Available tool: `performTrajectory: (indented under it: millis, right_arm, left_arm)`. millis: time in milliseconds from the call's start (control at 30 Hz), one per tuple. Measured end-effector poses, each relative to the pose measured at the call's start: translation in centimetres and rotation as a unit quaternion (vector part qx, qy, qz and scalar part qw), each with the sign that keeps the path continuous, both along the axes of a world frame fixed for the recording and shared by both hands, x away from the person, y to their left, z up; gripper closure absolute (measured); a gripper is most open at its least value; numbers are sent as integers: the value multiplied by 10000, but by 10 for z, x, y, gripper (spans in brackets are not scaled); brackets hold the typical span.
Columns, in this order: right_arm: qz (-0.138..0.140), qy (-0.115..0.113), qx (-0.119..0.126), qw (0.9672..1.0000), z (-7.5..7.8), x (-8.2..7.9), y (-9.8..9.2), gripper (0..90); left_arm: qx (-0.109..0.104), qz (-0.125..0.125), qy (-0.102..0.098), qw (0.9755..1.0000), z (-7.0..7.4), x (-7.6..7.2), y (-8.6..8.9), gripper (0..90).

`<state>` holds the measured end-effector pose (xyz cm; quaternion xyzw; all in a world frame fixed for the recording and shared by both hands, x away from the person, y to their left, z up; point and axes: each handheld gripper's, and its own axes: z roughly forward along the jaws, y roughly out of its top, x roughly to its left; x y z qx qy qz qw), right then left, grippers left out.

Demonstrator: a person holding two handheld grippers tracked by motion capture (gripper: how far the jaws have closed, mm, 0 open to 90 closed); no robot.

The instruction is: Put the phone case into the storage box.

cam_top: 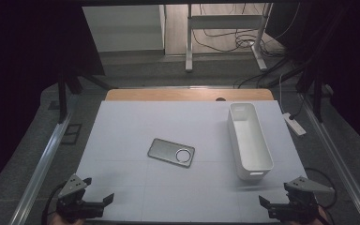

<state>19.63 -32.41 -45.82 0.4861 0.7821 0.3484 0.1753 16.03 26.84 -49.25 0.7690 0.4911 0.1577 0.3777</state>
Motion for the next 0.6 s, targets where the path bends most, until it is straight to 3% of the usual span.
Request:
performTrajectory:
  millis: [267, 600]
  right_arm:
    - [24, -26, -14, 10000, 0, -1, 0, 0]
    - [2, -14, 5, 10000, 1, -1, 0, 0]
  left_arm:
    - [64, -147, 47, 9999, 0, 1, -3, 0]
    - [-53, -189, 128, 9997, -1, 2, -1, 0]
